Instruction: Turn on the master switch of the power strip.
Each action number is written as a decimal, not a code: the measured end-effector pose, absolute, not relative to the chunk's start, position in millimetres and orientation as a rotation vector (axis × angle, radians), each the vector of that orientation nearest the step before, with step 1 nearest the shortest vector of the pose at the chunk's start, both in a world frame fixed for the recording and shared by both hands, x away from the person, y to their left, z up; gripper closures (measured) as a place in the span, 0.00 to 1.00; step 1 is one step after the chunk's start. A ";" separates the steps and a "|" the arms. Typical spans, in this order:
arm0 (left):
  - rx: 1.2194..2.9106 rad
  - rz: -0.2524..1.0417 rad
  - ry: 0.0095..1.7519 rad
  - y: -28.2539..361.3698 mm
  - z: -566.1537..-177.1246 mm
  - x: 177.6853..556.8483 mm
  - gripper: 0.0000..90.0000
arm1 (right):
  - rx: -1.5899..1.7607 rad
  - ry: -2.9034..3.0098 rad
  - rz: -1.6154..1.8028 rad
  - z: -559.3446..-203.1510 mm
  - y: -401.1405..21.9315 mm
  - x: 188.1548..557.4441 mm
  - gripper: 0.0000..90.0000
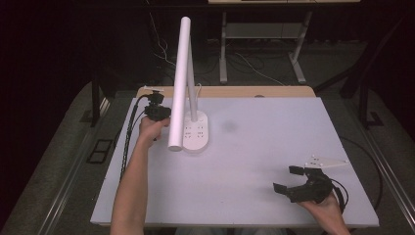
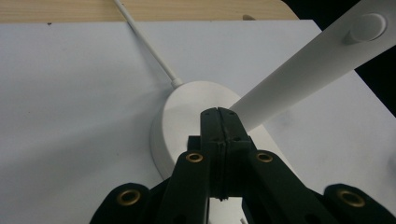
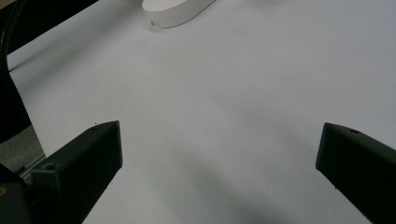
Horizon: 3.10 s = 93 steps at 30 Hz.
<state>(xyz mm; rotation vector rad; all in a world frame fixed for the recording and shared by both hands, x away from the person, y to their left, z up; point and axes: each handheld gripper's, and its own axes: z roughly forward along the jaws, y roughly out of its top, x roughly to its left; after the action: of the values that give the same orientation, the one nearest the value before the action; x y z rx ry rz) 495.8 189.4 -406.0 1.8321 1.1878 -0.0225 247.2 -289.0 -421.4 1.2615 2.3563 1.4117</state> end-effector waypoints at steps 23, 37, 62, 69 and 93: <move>1.866 -0.013 1.200 176.0 -422.7 497.6 1.00 | 1.260 2.358 1.409 -421.7 -289.3 247.6 0.00; 1.866 0.028 1.217 169.1 -429.1 498.6 1.00 | 1.263 2.362 1.398 -422.5 -288.3 248.9 0.00; 1.963 0.137 1.263 156.9 -423.8 494.8 1.00 | 1.244 2.383 1.387 -423.1 -286.5 249.6 0.00; 1.931 0.111 1.282 159.0 -424.6 495.3 1.00 | 1.249 2.379 1.386 -423.1 -286.5 249.4 0.00; 1.999 0.204 1.165 161.1 -411.4 487.5 1.00 | 1.274 2.359 1.387 -424.2 -291.0 250.6 0.00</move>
<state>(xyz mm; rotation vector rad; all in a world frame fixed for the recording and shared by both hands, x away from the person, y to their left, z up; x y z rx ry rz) 487.5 161.1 -411.4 1.9994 1.1653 0.2038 250.6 -291.0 -424.2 1.2739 2.3595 1.3866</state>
